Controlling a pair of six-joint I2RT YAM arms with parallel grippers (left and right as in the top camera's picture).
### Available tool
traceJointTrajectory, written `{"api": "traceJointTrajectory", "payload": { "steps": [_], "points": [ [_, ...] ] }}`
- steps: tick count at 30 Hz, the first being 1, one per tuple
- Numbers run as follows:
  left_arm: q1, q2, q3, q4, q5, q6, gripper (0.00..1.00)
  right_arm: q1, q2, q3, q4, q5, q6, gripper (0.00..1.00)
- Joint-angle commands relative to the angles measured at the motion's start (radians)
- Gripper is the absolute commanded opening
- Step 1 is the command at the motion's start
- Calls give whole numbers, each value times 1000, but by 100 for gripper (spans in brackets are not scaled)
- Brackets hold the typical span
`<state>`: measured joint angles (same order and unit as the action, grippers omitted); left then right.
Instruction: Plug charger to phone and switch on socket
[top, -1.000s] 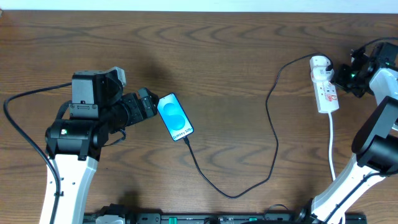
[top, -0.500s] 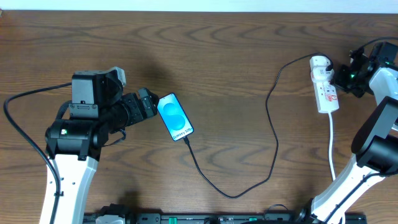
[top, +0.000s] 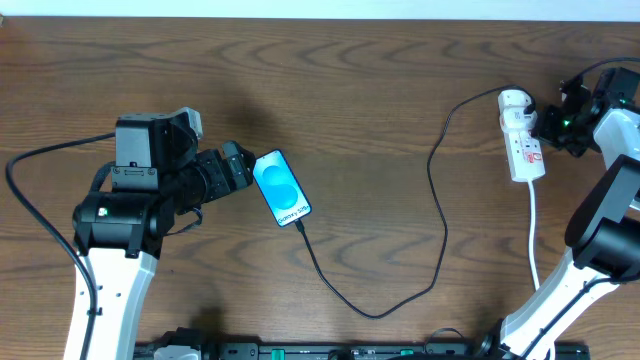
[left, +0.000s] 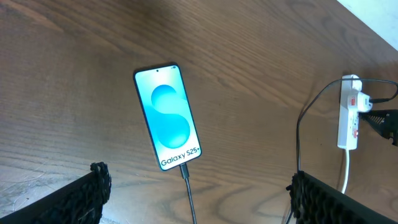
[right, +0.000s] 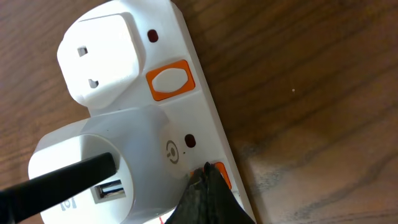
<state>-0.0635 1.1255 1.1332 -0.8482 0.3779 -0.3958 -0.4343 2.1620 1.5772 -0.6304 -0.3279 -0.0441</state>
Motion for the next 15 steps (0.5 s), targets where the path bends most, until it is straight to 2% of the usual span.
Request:
{"api": "traceJointTrajectory", "payload": {
  "steps": [1, 15],
  "points": [
    [1, -7, 18, 0, -9, 2, 94, 67, 35, -31, -11, -180, -15, 1],
    [1, -7, 18, 1, -9, 2, 94, -9, -14, -14, 4, -229, 21, 1]
  ]
}}
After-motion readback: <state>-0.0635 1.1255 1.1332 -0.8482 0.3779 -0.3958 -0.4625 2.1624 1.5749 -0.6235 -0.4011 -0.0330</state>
